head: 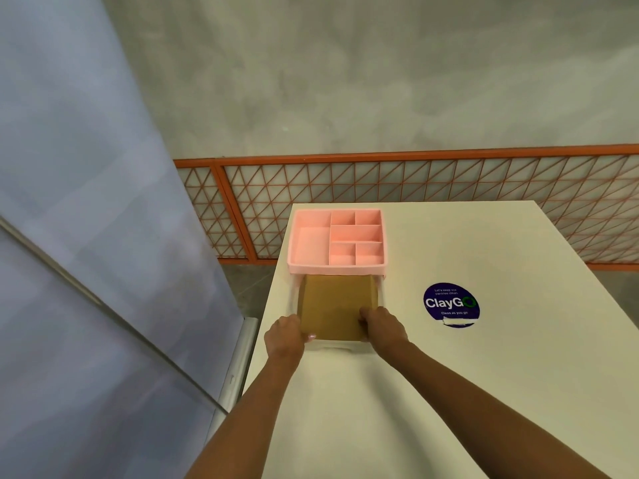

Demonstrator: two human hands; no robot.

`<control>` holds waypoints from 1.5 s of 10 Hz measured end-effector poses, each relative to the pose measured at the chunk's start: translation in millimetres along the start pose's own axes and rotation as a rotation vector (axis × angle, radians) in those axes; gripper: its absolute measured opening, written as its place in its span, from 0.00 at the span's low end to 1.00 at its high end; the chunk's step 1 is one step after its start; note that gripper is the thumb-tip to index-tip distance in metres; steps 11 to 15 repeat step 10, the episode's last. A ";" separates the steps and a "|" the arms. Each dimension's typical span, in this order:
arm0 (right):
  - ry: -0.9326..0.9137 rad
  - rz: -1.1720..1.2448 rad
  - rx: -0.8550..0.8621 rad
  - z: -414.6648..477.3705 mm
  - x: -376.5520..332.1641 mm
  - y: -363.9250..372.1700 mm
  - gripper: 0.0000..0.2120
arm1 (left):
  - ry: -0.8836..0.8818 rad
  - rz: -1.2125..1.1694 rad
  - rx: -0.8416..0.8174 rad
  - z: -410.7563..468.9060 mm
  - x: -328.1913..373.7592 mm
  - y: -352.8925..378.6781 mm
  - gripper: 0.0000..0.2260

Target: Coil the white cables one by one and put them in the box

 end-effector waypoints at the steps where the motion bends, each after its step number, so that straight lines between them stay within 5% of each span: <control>1: 0.013 -0.169 0.024 -4.2 -3.6 -9.2 0.12 | 0.032 0.065 0.097 -9.5 2.9 0.2 0.19; 4: -0.132 -0.232 0.200 -20.6 1.3 -23.5 0.15 | 0.269 -0.018 0.196 -32.8 20.9 7.4 0.20; 6: -0.227 -0.269 -0.051 -30.9 8.1 -26.5 0.31 | 0.187 -0.009 -0.078 -42.6 46.8 3.3 0.38; 15: -0.229 -0.265 -0.054 -42.9 -1.3 -76.6 0.29 | 0.130 -0.021 -0.066 -59.6 84.5 -58.2 0.31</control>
Point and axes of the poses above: each hand's wrist, its own z-axis towards the middle knuckle, its own y-axis out of the palm, x = y × z, the point moved 2 cm from there along z, towards the middle knuckle, and after that the axes turned 6 degrees about y, right-handed, at the moved point
